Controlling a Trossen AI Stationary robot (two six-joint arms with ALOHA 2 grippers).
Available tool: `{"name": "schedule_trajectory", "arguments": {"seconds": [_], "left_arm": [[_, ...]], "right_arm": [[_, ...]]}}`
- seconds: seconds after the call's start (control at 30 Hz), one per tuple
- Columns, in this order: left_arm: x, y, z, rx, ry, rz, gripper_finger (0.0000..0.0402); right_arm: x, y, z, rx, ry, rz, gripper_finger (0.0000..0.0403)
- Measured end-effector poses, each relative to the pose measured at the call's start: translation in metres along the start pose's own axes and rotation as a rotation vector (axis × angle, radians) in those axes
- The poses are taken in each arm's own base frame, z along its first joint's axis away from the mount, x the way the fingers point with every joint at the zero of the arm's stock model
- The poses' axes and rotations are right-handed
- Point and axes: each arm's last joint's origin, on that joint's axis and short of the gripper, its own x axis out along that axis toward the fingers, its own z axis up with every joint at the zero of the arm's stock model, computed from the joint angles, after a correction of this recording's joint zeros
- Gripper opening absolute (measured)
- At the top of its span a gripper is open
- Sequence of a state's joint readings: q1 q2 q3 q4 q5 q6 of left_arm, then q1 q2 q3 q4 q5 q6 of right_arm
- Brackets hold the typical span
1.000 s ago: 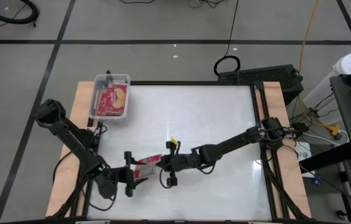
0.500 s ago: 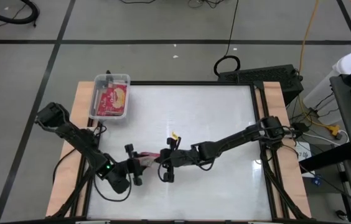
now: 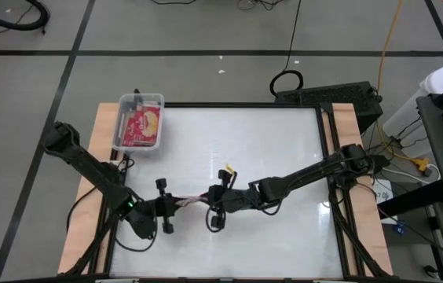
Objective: Sort popcorn bags into baskets
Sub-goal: Stack the red popcorn pack into the bin
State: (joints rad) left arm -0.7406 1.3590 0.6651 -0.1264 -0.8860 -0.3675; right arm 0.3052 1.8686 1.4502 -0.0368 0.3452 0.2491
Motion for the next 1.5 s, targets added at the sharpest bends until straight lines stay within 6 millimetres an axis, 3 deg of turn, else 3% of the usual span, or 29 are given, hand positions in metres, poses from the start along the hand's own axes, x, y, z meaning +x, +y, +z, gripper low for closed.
{"name": "schedule_trajectory", "arguments": {"seconds": [0.27,0.43,0.57,0.7,0.8,1.03,1.3,1.5], "left_arm": [[-0.006,0.038,0.014,-0.027,0.088,-0.159,0.0019],[0.001,0.051,0.018,-0.041,0.123,-0.252,0.0039],[0.008,0.057,0.017,-0.057,0.147,-0.264,0.0039],[0.012,0.06,0.018,-0.055,0.159,-0.275,0.0019],[0.014,0.063,0.018,-0.06,0.162,-0.265,0.0021],[0.015,0.064,0.022,-0.086,0.119,-0.229,0.0109],[0.008,0.066,0.024,-0.14,0.083,-0.136,0.022],[-0.008,0.068,0.026,-0.121,0.028,-0.042,0.0233]], "right_arm": [[-0.017,0.015,0.01,-0.028,-0.087,-0.095,0.0183],[0.003,0.003,0.0,-0.054,-0.031,-0.072,0.0241],[0.024,-0.005,-0.009,-0.066,-0.025,-0.061,0.0249],[0.041,-0.013,-0.016,-0.084,-0.018,-0.035,0.0223],[0.043,-0.019,-0.015,-0.071,-0.015,-0.042,0.0175],[0.044,-0.025,-0.015,-0.085,0.004,-0.008,0.0015],[0.035,-0.022,-0.019,-0.045,0.086,-0.03,0.0008],[0.008,-0.015,-0.019,-0.044,0.163,-0.167,0.0005]]}}
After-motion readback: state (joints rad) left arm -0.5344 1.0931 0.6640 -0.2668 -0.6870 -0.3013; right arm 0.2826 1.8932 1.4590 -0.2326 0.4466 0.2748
